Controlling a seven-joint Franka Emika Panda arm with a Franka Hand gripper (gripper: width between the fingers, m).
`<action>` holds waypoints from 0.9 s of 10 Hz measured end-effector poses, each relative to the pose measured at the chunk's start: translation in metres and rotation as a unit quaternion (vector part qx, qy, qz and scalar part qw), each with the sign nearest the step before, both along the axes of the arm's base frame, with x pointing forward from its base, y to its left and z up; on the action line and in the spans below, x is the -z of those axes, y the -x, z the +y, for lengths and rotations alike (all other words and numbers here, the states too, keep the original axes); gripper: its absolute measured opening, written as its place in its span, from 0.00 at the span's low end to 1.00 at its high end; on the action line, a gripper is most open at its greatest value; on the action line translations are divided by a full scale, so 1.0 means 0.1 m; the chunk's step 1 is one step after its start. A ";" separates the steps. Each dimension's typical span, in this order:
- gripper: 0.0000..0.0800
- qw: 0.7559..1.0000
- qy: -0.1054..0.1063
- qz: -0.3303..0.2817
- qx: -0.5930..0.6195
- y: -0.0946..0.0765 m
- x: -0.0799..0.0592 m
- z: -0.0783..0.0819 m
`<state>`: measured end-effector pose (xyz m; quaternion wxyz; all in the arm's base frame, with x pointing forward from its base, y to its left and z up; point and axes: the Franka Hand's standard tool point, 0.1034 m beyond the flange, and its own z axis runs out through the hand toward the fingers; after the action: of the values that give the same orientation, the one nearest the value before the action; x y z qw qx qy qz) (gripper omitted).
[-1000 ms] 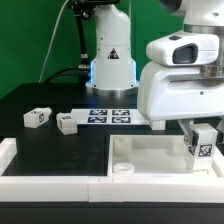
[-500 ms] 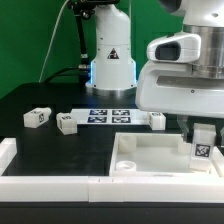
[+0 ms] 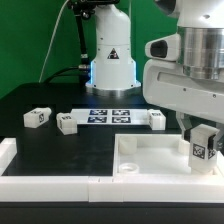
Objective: Assemble one leg
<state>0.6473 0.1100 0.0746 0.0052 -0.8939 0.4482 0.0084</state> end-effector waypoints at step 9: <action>0.81 0.958 0.006 -0.018 -0.286 -0.02 0.01 0.09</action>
Offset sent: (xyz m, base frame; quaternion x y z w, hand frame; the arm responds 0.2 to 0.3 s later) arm 0.0000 0.0000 0.0000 0.0000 0.0000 0.0000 1.0000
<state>0.6491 0.1191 0.0741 0.0054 -0.9847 0.1738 -0.0097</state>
